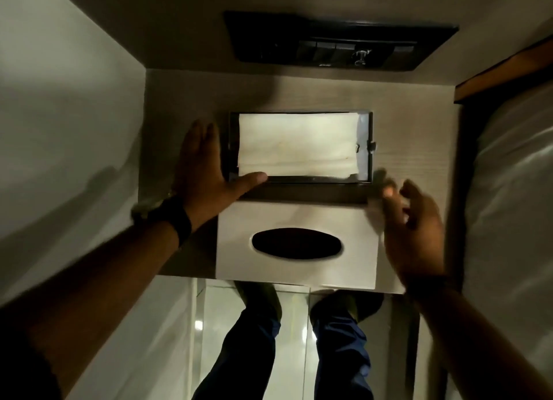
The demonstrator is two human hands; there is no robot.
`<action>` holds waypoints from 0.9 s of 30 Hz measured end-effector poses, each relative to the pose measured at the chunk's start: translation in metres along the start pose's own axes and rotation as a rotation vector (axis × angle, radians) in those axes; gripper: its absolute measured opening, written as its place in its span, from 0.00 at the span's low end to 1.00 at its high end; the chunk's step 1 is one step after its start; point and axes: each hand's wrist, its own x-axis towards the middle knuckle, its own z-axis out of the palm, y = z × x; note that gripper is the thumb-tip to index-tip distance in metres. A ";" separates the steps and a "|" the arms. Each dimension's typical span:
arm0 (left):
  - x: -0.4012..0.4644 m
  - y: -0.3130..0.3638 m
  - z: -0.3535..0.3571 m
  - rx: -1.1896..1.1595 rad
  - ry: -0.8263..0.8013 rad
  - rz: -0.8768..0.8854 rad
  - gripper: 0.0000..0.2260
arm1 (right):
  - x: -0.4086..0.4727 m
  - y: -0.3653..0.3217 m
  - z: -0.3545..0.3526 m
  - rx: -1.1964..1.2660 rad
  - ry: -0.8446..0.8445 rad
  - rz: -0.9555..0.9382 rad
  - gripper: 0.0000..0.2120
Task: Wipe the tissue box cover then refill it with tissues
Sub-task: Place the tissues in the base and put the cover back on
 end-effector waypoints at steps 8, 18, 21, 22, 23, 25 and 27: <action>-0.113 -0.015 0.038 -0.657 -0.142 -0.509 0.25 | -0.060 0.029 0.025 -0.044 -0.158 0.192 0.35; -0.113 0.012 0.020 -0.717 0.065 -0.512 0.30 | -0.057 0.005 0.018 0.012 -0.042 0.176 0.33; -0.099 0.031 -0.002 -0.810 0.154 -0.452 0.30 | -0.048 -0.021 0.007 0.005 0.011 0.049 0.38; -0.092 0.037 -0.008 -0.829 0.172 -0.420 0.29 | -0.041 -0.030 0.005 0.006 0.040 0.018 0.38; -0.081 0.042 -0.013 -0.841 0.186 -0.388 0.27 | -0.032 -0.039 0.003 0.012 0.066 -0.003 0.38; -0.057 0.050 -0.017 -0.870 0.197 -0.352 0.25 | -0.008 -0.053 0.002 0.066 0.096 0.000 0.35; -0.031 0.054 -0.015 -0.894 0.172 -0.358 0.27 | 0.021 -0.065 0.006 0.103 0.087 0.031 0.33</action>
